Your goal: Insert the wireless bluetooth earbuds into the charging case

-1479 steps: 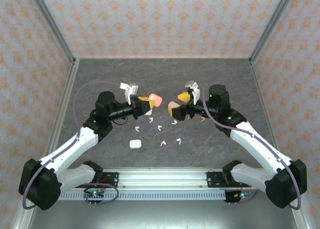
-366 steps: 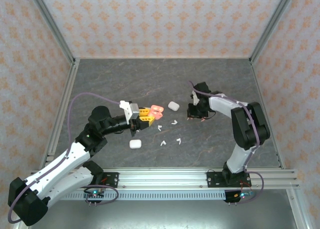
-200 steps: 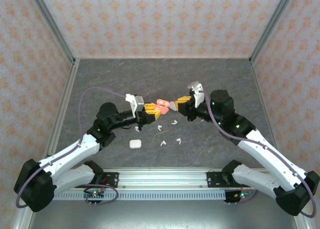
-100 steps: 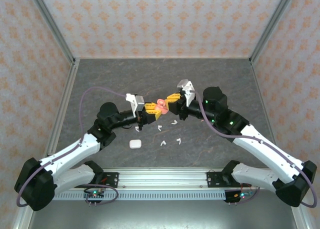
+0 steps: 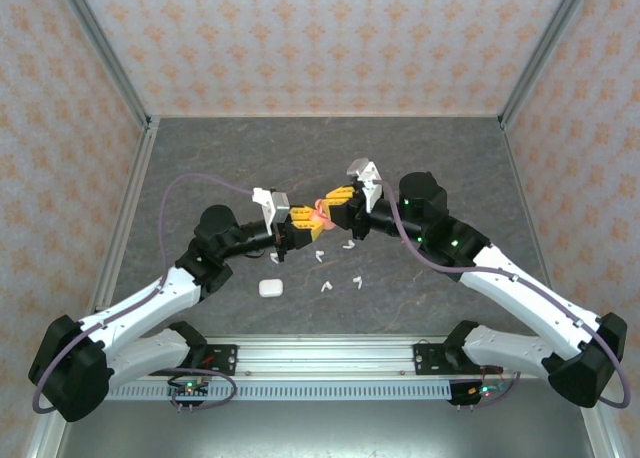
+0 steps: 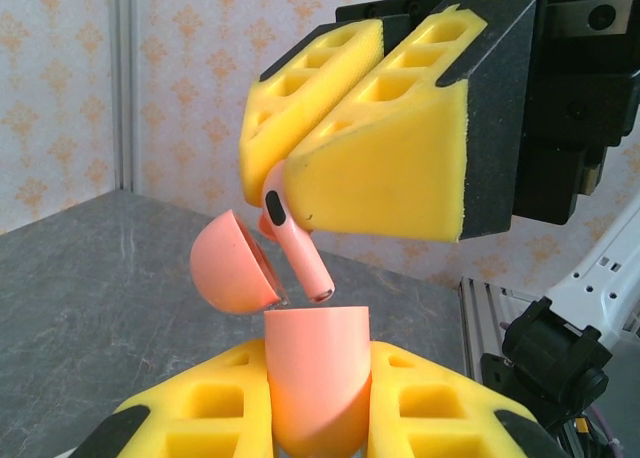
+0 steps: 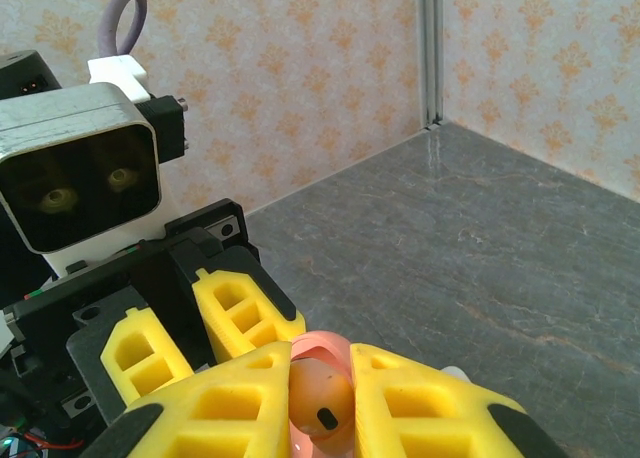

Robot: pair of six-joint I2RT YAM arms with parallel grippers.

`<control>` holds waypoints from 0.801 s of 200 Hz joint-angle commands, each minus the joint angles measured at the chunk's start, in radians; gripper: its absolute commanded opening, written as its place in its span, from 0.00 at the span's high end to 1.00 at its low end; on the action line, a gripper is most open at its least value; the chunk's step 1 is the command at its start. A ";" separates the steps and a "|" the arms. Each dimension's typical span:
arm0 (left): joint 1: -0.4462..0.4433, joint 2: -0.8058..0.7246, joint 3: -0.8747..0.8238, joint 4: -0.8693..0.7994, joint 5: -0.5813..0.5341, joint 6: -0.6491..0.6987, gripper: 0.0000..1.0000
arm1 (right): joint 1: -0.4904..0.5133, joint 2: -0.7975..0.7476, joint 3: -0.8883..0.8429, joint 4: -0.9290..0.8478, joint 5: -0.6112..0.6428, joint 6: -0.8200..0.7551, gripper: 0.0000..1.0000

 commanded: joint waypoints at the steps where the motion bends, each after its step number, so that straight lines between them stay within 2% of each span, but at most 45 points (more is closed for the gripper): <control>1: -0.009 -0.023 0.033 0.034 0.010 0.006 1.00 | 0.007 -0.007 0.012 0.019 -0.022 0.011 0.82; 160: -0.011 -0.045 0.027 0.044 -0.006 0.002 1.00 | 0.007 0.003 0.013 -0.039 -0.115 0.029 0.82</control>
